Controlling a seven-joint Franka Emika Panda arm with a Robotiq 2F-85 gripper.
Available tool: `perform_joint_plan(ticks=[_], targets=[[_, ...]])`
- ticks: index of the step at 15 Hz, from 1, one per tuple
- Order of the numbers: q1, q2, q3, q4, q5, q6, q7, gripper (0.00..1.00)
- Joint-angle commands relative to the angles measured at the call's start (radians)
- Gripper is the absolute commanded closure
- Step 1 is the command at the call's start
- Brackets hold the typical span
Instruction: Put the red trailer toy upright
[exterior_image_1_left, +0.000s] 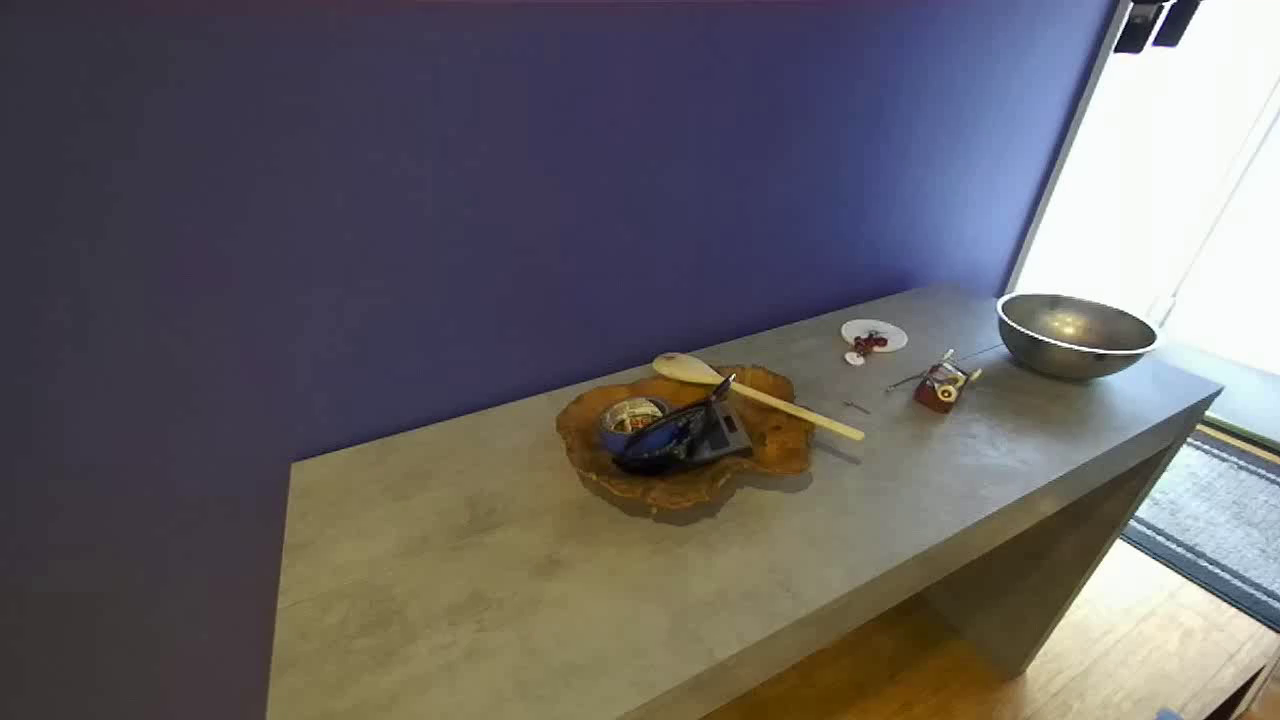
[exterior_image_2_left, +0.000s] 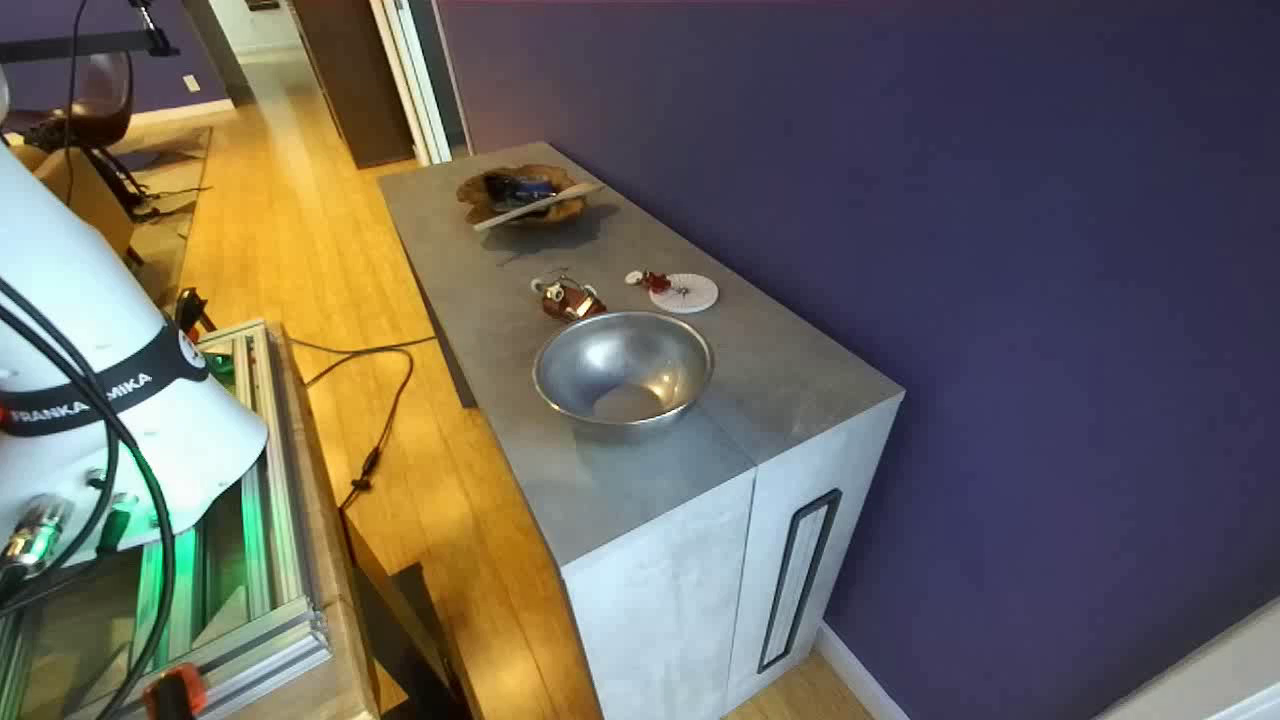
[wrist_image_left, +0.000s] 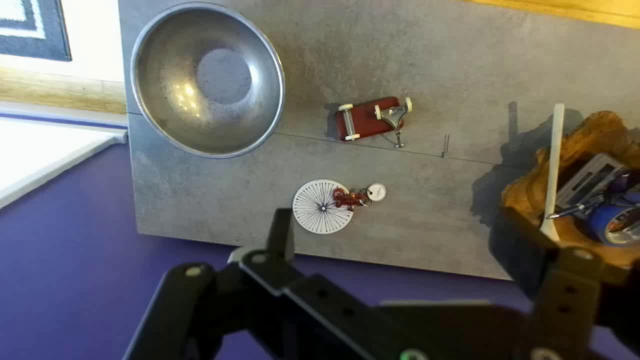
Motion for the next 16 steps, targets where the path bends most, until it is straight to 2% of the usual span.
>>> perform_joint_plan(ticks=[1,6,11,16], targets=[[0.003,0.001,-0.002,0.003,-0.002,-0.003,0.002,0.00],[0.003,0.001,-0.002,0.003,-0.002,-0.003,0.002,0.00],[0.056,0.202,0.052,0.059,-0.007,-0.008,-0.030,0.00],[0.103,0.425,0.094,0.090,-0.004,0.071,-0.032,0.00]])
